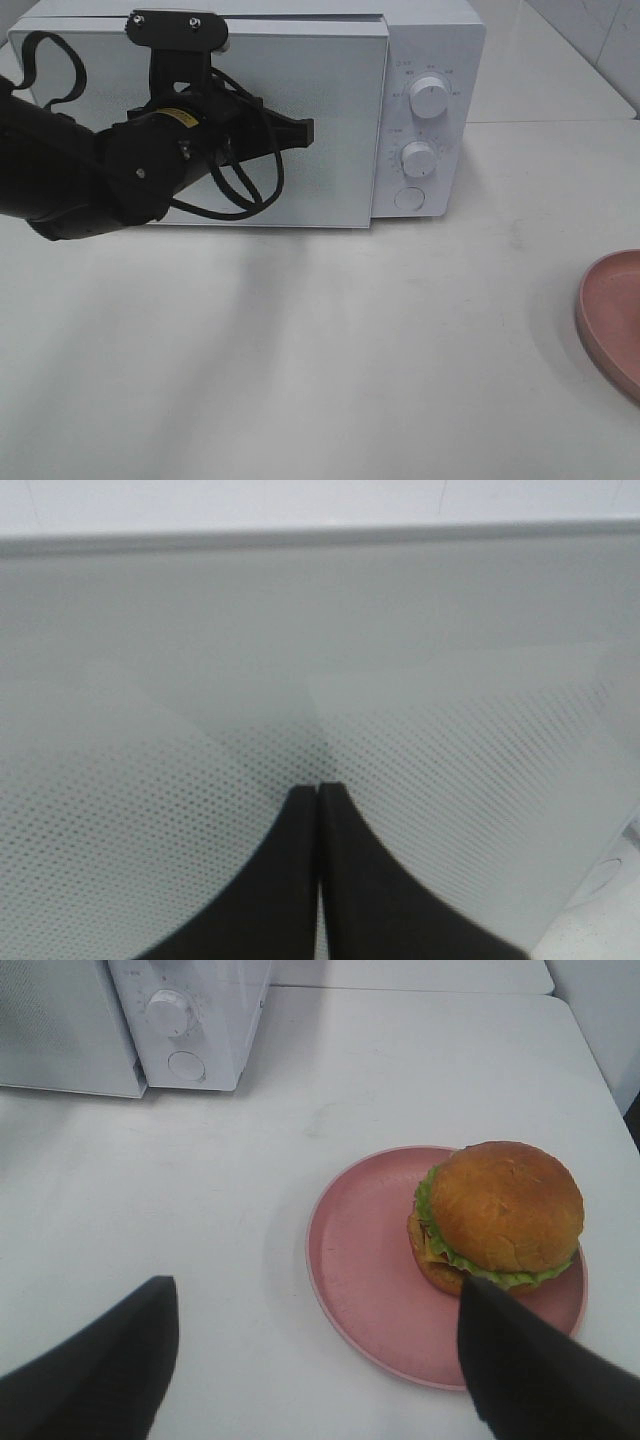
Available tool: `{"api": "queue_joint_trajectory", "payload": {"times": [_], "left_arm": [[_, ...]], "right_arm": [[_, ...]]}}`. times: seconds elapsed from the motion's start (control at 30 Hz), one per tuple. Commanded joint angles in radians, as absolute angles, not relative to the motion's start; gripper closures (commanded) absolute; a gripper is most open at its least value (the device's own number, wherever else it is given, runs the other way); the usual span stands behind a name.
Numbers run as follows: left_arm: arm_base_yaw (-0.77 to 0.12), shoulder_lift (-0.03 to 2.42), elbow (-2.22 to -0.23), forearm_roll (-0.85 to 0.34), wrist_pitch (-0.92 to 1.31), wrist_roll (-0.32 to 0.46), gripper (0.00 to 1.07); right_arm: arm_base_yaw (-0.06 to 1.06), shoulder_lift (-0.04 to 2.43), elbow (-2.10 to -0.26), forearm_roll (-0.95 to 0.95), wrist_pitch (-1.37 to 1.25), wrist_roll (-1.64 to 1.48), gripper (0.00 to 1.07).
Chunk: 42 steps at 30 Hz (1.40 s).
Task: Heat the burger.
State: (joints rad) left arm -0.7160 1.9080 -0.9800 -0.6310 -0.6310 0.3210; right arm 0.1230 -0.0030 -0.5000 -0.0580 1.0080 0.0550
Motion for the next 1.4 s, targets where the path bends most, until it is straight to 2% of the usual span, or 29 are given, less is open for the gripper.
{"api": "queue_joint_trajectory", "payload": {"times": [0.03, 0.13, 0.2, 0.33, 0.57, 0.73, 0.83, 0.9, 1.03, 1.07, 1.1, 1.13, 1.17, 1.2, 1.23, 1.27, 1.3, 1.33, 1.4], "left_arm": [[-0.704, 1.927, -1.029, -0.665, -0.693, 0.327, 1.07], [-0.704, 1.95, -1.067, -0.674, -0.686, 0.33, 1.07], [-0.704, 1.977, -1.121, -0.71, -0.652, 0.387, 1.07], [-0.704, 1.987, -1.142, -0.744, -0.652, 0.423, 1.07], [-0.706, 1.982, -1.143, -0.737, -0.627, 0.437, 1.07], [-0.752, 1.924, -1.119, -0.736, -0.48, 0.506, 1.07], [-0.759, 1.915, -1.113, -0.735, -0.457, 0.513, 1.07], [-0.775, 1.879, -1.089, -0.735, -0.35, 0.551, 1.07], [-0.779, 1.846, -1.07, -0.735, -0.268, 0.551, 1.04], [-0.779, 1.835, -1.062, -0.735, -0.239, 0.551, 0.99], [-0.779, 1.835, -1.062, -0.735, -0.239, 0.551, 0.99], [-0.78, 1.815, -1.046, -0.735, -0.176, 0.551, 0.81], [-0.78, 1.795, -1.031, -0.735, -0.122, 0.551, 0.56], [-0.78, 1.795, -1.031, -0.735, -0.122, 0.551, 0.56], [-0.78, 1.783, -1.022, -0.735, -0.097, 0.551, 0.4], [-0.78, 1.783, -1.022, -0.735, -0.097, 0.551, 0.4], [-0.78, 1.762, -1.007, -0.735, -0.041, 0.551, 0.14], [-0.777, 1.741, -0.993, -0.732, 0.036, 0.55, 0.05], [-0.777, 1.731, -0.989, -0.724, 0.076, 0.55, 0.05]], "right_arm": [[0.116, -0.033, -0.497, -0.062, 0.998, 0.046, 0.32], [0.116, -0.033, -0.497, -0.062, 0.998, 0.046, 0.32], [0.116, -0.033, -0.497, -0.062, 0.998, 0.046, 0.32], [0.116, -0.033, -0.497, -0.062, 0.998, 0.046, 0.32], [0.116, -0.033, -0.497, -0.062, 0.998, 0.046, 0.32], [0.116, -0.033, -0.497, -0.062, 0.998, 0.046, 0.32], [0.116, -0.033, -0.497, -0.062, 0.998, 0.046, 0.32], [0.116, -0.033, -0.497, -0.062, 0.998, 0.046, 0.32], [0.116, -0.033, -0.497, -0.062, 0.998, 0.046, 0.32], [0.116, -0.033, -0.497, -0.062, 0.998, 0.046, 0.32], [0.116, -0.033, -0.497, -0.062, 0.998, 0.046, 0.32], [0.116, -0.033, -0.497, -0.062, 0.998, 0.046, 0.32], [0.116, -0.033, -0.497, -0.062, 0.998, 0.046, 0.32], [0.116, -0.033, -0.497, -0.062, 0.998, 0.046, 0.32], [0.116, -0.033, -0.497, -0.062, 0.998, 0.046, 0.32], [0.116, -0.033, -0.497, -0.062, 0.998, 0.046, 0.32], [0.116, -0.033, -0.497, -0.062, 0.998, 0.046, 0.32], [0.116, -0.033, -0.497, -0.062, 0.998, 0.046, 0.32], [0.116, -0.033, -0.497, -0.062, 0.998, 0.046, 0.32]]}}
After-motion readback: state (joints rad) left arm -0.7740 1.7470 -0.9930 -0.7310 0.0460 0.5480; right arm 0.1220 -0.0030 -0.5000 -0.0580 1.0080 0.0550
